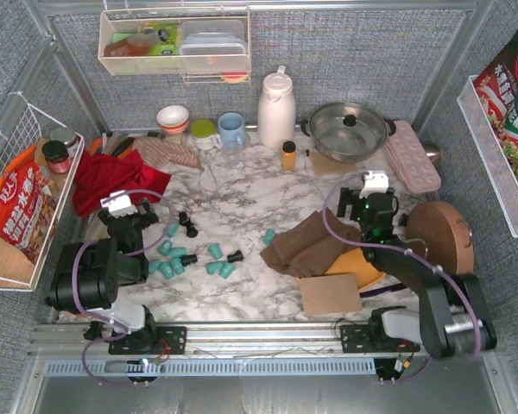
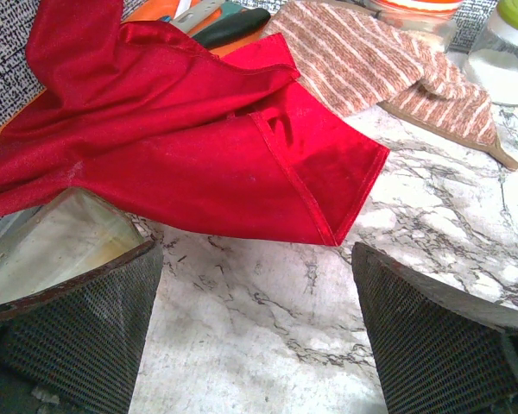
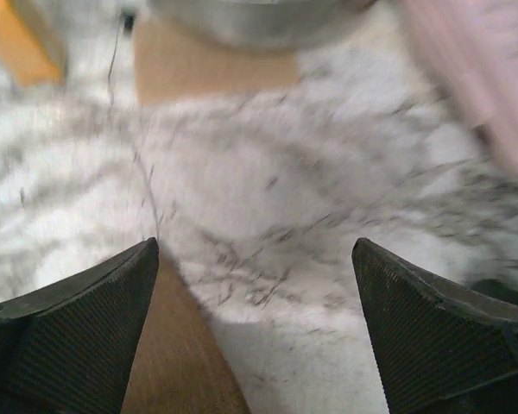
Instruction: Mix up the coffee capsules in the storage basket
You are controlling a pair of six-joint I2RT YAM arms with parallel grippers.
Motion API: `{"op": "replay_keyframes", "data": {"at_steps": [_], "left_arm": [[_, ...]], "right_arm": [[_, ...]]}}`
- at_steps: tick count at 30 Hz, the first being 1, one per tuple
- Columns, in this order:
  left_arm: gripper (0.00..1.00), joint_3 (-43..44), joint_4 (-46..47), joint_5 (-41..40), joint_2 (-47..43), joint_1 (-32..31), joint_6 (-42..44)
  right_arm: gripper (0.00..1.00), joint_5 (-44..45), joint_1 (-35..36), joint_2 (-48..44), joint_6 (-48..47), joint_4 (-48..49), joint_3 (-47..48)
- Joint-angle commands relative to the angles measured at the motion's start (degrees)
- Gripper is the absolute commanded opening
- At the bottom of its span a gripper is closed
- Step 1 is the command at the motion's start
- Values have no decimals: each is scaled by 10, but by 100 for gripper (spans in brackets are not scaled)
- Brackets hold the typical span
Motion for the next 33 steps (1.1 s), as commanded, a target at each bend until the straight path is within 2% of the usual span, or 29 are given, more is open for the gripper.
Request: {"op": "replay_keyframes", "data": {"at_steps": [1, 7, 14, 24, 33], "left_arm": [[99, 0, 13, 5, 1, 1, -3], [99, 0, 12, 5, 1, 1, -3], [99, 0, 13, 4, 1, 1, -3], [99, -1, 13, 5, 1, 1, -3], [99, 1, 12, 5, 1, 1, -3]], "right_arm": [[99, 132, 13, -117, 58, -171, 38], [99, 151, 13, -218, 129, -355, 74], [99, 114, 16, -285, 175, -545, 125], [99, 58, 33, -354, 182, -649, 155], [97, 5, 58, -377, 171, -670, 175]]}}
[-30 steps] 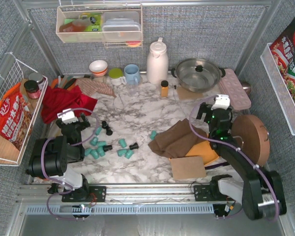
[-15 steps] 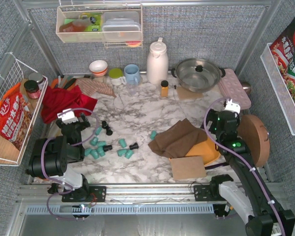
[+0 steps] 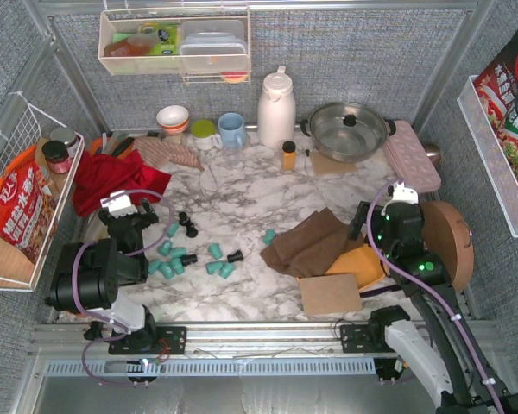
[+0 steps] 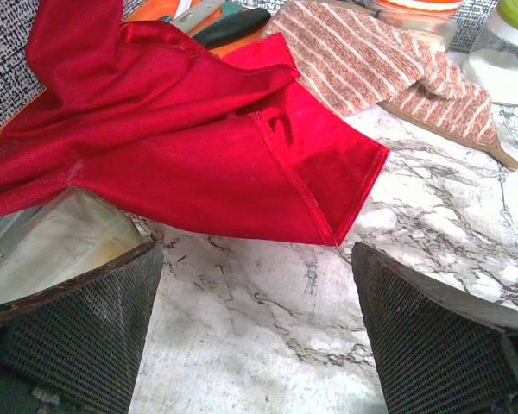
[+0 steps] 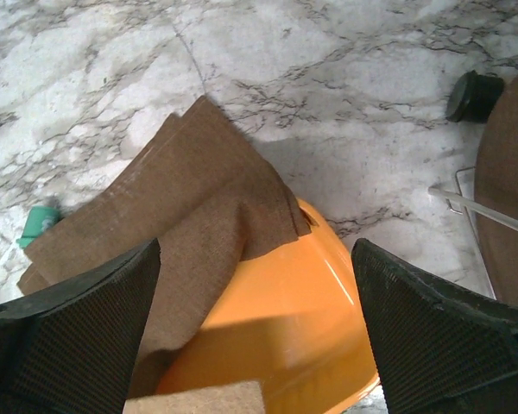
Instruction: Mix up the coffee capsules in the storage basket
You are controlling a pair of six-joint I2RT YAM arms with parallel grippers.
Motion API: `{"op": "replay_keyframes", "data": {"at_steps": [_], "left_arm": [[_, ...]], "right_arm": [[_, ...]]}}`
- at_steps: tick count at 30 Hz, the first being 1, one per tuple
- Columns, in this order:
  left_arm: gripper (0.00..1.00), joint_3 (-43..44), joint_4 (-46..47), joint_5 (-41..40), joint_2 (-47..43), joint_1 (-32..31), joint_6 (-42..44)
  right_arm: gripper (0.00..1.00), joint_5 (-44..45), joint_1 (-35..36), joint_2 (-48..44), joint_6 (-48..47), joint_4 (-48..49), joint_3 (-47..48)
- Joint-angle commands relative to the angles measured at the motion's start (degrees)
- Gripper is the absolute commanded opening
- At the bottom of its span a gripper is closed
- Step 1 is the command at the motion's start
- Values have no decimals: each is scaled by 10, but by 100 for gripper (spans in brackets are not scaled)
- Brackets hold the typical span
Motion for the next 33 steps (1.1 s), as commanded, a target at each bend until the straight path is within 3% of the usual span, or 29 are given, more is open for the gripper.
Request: {"op": "replay_keyframes", "data": {"at_steps": [1, 12, 15, 18, 24, 30, 33], "left_arm": [[99, 0, 12, 4, 1, 1, -2], [99, -2, 16, 3, -4, 0, -2], [99, -7, -28, 7, -64, -6, 9], [99, 10, -125, 25, -154, -8, 9], [99, 106, -405, -19, -283, -8, -86], [99, 281, -750, -90, -330, -8, -277], [99, 336, -861, -84, -339, -6, -278]], "right_arm": [[96, -31, 14, 9, -4, -11, 20], [83, -31, 73, 11, 0, 18, 23], [78, -29, 95, 19, -11, 27, 29], [73, -32, 112, 43, -17, 32, 38], [71, -44, 169, 91, -56, 33, 62], [71, -53, 257, 155, -135, 55, 83], [71, -84, 308, 200, -195, 60, 101]]}}
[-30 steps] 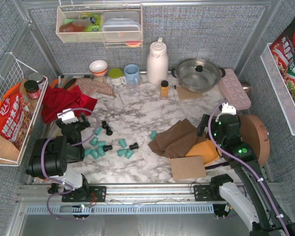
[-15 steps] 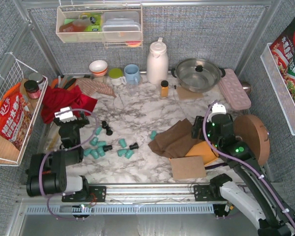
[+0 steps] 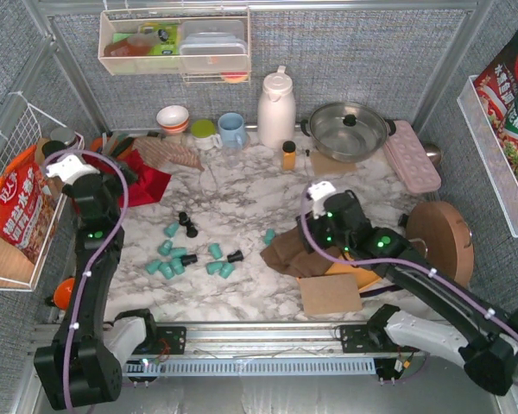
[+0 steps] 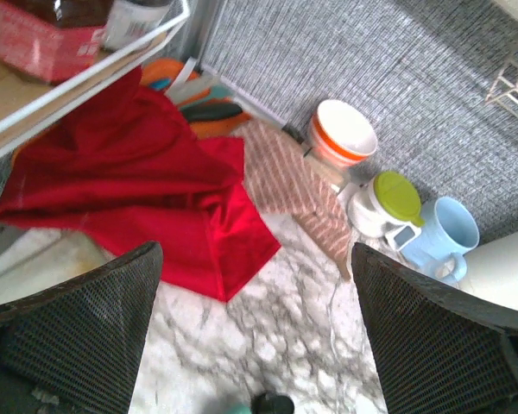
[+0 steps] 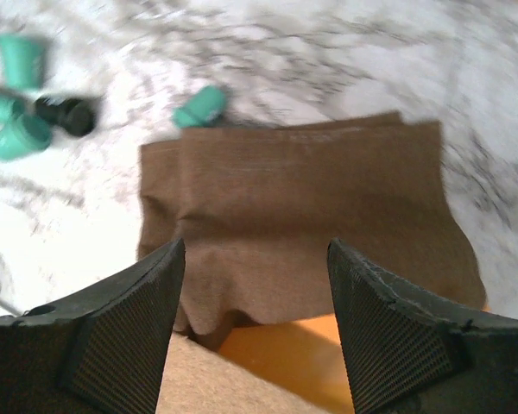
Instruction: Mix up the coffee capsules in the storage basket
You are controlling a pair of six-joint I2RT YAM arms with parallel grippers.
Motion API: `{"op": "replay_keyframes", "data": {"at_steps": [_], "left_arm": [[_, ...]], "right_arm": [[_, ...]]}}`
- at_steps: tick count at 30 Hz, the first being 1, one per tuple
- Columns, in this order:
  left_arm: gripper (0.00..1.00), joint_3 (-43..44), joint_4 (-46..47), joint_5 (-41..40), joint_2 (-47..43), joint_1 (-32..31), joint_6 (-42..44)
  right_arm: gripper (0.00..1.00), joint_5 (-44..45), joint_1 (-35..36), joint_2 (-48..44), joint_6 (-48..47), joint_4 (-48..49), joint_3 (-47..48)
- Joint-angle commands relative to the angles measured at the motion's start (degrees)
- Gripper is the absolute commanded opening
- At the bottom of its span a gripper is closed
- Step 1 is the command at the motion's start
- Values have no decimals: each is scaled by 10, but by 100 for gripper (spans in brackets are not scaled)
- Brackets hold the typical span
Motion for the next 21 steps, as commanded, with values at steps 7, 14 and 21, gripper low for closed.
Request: {"op": "replay_keyframes", "data": {"at_steps": [7, 14, 21], "left_arm": [[99, 65, -250, 76, -49, 2, -16], [99, 54, -250, 60, -57, 8, -27], [99, 26, -226, 62, -91, 11, -36]], "right_arm": [[71, -81, 163, 198, -281, -19, 82], [67, -62, 212, 342, -350, -121, 178], [62, -23, 237, 383, -356, -150, 188]]}}
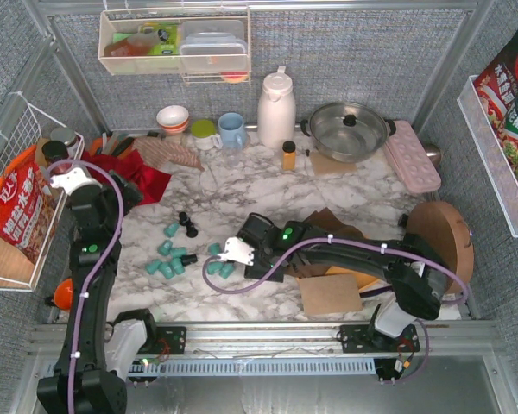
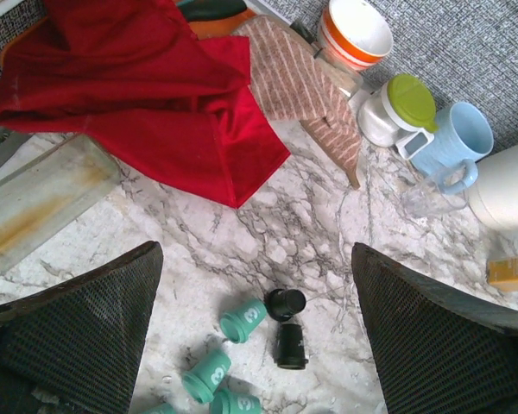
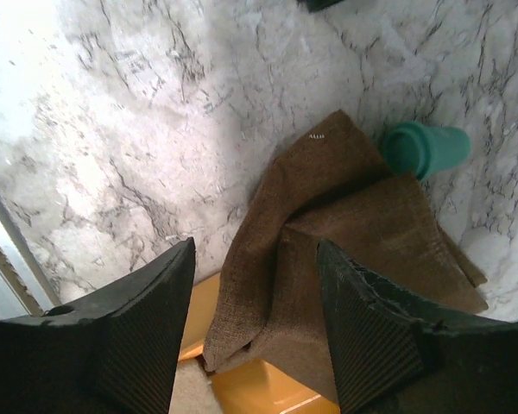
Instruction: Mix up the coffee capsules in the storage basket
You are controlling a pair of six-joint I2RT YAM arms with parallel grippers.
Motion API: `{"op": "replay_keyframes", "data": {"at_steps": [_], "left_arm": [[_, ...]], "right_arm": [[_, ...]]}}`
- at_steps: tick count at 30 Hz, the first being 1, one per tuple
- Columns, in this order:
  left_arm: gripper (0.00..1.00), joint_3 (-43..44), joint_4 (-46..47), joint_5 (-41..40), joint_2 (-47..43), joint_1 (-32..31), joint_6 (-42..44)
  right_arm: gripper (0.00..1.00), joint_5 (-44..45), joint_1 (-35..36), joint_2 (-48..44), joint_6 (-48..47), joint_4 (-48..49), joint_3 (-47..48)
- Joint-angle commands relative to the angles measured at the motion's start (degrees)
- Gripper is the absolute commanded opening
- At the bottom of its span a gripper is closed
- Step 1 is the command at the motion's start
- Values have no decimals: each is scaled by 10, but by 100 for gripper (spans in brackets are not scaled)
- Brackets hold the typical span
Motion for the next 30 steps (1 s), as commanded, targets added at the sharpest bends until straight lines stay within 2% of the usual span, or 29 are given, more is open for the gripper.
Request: {"op": "replay_keyframes", "data": {"at_steps": [1, 7, 16, 27, 30], "left_arm": [[99, -13, 23, 4, -18, 1, -5], [99, -15, 23, 5, -18, 2, -6], [99, -15, 22, 3, -11, 3, -8], [99, -17, 23, 5, -10, 3, -9], [99, -17, 24, 7, -11, 3, -9]], "right_arm": [[62, 35, 11, 9, -16, -34, -2], [53, 91, 22, 19, -17, -19, -20], [49, 119, 32, 33, -25, -20, -29], [49, 133, 39, 54, -15, -19, -28], [55, 137, 44, 60, -16, -20, -26]]}}
